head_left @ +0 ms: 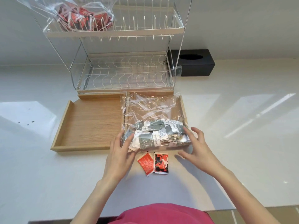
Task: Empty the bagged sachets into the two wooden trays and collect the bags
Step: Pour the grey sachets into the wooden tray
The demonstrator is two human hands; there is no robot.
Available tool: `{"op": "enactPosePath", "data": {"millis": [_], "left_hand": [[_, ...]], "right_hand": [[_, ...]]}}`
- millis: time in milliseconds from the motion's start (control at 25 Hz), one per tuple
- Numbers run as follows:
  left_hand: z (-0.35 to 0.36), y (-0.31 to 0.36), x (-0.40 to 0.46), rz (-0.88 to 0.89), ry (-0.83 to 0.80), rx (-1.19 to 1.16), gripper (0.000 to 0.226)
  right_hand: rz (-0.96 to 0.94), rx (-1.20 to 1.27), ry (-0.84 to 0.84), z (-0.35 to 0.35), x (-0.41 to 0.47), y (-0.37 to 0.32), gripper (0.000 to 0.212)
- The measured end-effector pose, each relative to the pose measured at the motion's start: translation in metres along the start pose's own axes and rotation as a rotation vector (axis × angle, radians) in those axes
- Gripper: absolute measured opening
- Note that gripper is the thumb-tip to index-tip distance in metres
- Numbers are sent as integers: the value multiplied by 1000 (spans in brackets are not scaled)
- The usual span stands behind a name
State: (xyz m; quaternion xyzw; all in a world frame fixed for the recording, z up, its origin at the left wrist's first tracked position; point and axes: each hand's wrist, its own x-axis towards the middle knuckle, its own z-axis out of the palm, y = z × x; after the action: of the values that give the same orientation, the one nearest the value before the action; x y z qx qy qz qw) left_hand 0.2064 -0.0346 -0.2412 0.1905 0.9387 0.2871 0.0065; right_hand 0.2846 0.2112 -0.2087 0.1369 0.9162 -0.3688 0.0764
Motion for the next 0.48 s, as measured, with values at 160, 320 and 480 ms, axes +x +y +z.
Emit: {"op": "enactPosePath", "data": {"millis": [160, 320, 480], "left_hand": [[-9, -5, 10, 134, 91, 32, 35], [-27, 1, 34, 197, 145, -56, 34], [-55, 14, 70, 221, 236, -154, 20]], "right_hand": [[-100, -93, 178, -6, 11, 9, 36], [-122, -81, 274, -28, 28, -1, 22], [-165, 120, 352, -59, 50, -22, 14]]}}
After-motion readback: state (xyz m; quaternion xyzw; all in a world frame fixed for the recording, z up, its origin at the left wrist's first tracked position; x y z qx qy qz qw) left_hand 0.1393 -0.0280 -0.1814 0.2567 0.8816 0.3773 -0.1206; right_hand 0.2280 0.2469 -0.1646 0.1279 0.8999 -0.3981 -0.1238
